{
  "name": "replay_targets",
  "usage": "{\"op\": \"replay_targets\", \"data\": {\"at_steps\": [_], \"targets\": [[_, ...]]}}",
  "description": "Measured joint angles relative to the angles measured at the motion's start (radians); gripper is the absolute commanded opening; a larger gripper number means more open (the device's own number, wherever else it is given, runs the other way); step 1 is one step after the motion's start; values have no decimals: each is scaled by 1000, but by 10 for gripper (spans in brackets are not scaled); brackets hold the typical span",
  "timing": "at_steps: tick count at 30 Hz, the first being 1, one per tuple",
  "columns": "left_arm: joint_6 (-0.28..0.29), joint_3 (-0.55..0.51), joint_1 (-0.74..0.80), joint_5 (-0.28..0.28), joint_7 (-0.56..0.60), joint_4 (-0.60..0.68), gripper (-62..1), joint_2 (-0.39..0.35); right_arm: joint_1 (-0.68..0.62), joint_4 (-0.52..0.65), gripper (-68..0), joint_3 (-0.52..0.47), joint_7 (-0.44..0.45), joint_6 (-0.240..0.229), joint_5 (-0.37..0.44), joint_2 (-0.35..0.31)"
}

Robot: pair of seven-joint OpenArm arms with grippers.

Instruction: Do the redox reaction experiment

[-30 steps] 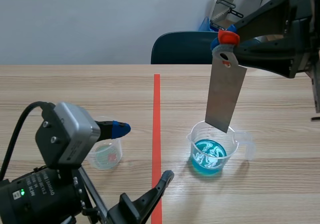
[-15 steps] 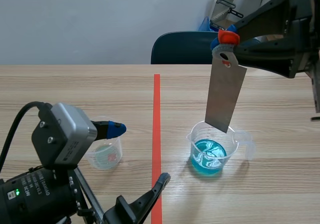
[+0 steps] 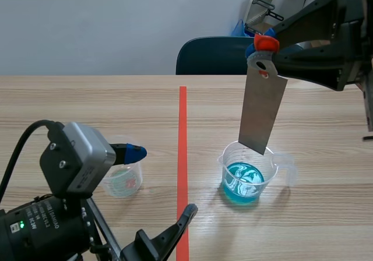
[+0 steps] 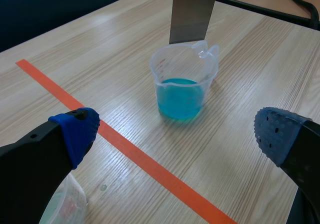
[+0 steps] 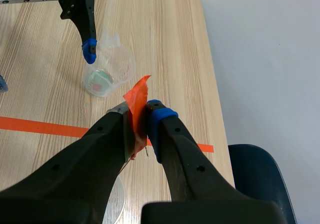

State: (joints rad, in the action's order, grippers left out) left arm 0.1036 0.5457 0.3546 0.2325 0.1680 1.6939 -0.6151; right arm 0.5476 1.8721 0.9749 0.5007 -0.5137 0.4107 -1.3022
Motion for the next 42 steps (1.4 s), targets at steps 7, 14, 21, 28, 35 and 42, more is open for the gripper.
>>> {"op": "replay_targets", "data": {"at_steps": [7,14,21,28,35,42], "targets": [[0,0,0,0,-2,0,14,0,0,0,-669,0,9,0,0,0],[-3,0,0,3,0,0,14,11,0,0,-669,0,12,0,0,0],[-3,0,0,3,0,-1,14,11,0,0,-669,0,13,0,0,0],[-3,0,0,3,0,-1,14,11,0,0,-669,0,15,0,0,0],[-3,0,0,3,0,-1,14,11,0,0,-669,0,15,0,0,0],[-3,0,0,3,0,-1,14,11,0,0,-669,0,15,0,0,0]]}}
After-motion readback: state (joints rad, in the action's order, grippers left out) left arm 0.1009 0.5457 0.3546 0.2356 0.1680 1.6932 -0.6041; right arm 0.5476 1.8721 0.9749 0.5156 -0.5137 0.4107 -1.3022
